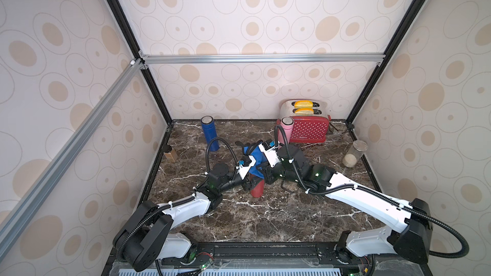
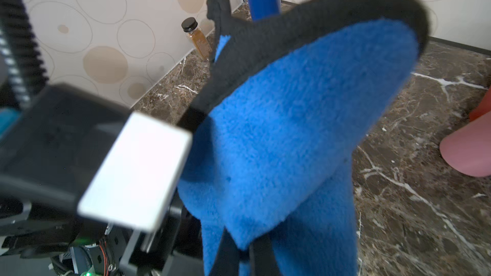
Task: Wipe the surface of the thermos
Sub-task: Wipe the dirt from the surface of the thermos.
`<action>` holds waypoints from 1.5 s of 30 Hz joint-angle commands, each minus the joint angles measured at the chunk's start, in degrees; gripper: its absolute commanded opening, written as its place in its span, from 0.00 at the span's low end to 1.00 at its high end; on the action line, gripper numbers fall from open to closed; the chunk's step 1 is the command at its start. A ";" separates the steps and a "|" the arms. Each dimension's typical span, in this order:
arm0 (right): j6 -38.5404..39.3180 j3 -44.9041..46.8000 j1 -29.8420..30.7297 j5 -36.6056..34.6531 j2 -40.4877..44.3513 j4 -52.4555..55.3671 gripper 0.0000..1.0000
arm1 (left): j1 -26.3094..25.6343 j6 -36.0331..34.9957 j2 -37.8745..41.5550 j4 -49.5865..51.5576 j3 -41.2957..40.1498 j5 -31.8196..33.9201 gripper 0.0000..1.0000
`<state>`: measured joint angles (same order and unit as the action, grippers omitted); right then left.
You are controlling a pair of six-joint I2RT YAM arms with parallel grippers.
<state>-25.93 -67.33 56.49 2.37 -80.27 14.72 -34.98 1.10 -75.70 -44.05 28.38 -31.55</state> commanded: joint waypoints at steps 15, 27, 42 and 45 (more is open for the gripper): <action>4.62 -3.00 -5.01 -5.41 2.33 20.55 0.00 | 2.22 17.53 3.10 3.89 4.19 9.23 0.00; 5.80 2.14 -11.74 -3.68 16.18 24.24 0.00 | 5.90 52.81 10.38 2.36 5.14 26.92 0.00; 7.25 0.41 -12.27 6.16 3.53 9.09 0.00 | 6.24 96.21 18.13 -5.39 -8.95 48.20 0.00; 7.04 0.22 -12.66 8.94 1.36 5.42 0.00 | 6.29 100.20 17.97 -7.04 -10.23 48.58 0.00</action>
<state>-19.66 -65.19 44.38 8.01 -77.76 25.32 -28.97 91.18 -59.05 -43.16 18.04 14.70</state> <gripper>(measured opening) 0.061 0.664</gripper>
